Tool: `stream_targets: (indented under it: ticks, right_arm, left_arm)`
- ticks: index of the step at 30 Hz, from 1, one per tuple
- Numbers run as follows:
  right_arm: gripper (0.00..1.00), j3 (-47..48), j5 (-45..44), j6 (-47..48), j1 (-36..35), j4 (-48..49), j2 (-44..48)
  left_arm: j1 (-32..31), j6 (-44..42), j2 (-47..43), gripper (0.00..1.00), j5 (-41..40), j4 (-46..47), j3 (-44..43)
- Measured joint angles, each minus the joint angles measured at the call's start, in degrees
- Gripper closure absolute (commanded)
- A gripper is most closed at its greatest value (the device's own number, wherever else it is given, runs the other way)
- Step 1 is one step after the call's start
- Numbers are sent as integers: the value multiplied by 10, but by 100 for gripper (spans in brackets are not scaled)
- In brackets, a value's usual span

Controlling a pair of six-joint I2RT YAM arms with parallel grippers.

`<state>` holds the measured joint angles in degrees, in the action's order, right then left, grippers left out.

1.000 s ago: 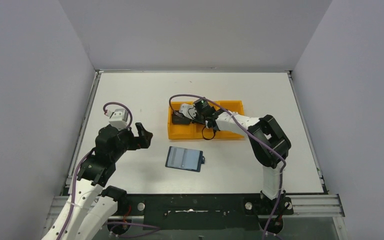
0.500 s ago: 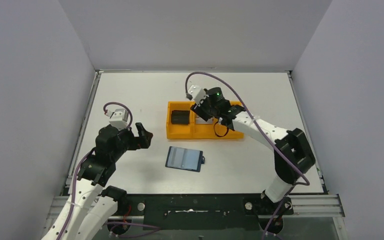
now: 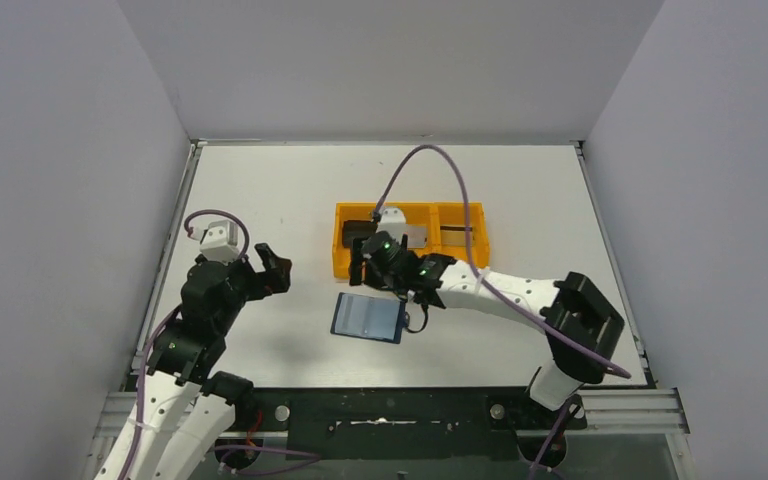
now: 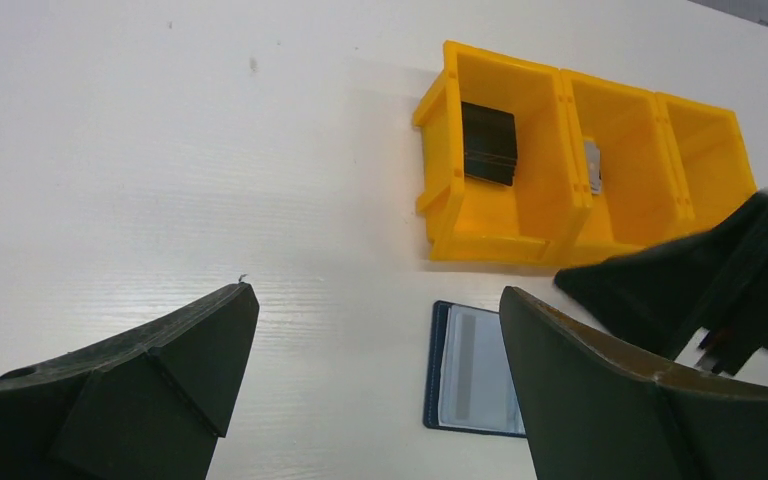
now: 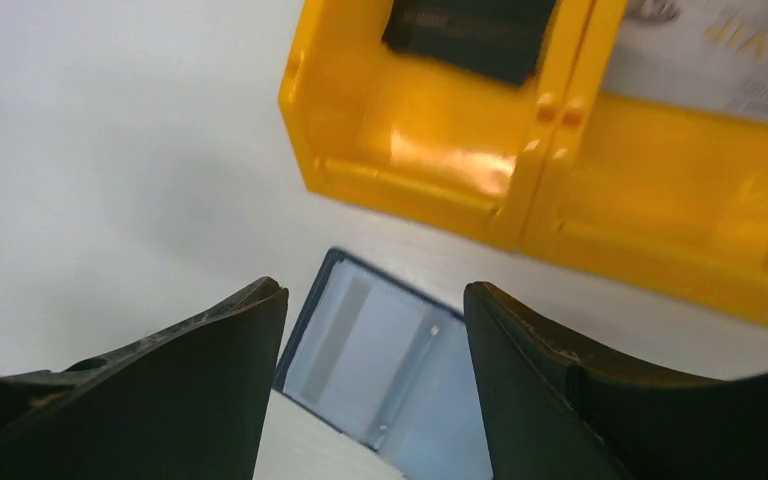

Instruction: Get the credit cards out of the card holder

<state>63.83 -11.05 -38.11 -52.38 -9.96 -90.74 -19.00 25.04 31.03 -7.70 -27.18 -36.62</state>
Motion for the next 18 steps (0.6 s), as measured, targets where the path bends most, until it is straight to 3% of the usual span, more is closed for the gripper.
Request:
stream_targets:
  ticks: [7, 18]
  right_arm:
    - [33, 93, -121, -166, -125, -139, -148]
    - [37, 182, -185, -264, -160, -249, -224]
  left_arm:
    - [0, 14, -15, 6, -27, -3, 0]
    - [0, 22, -44, 6, -39, -14, 4]
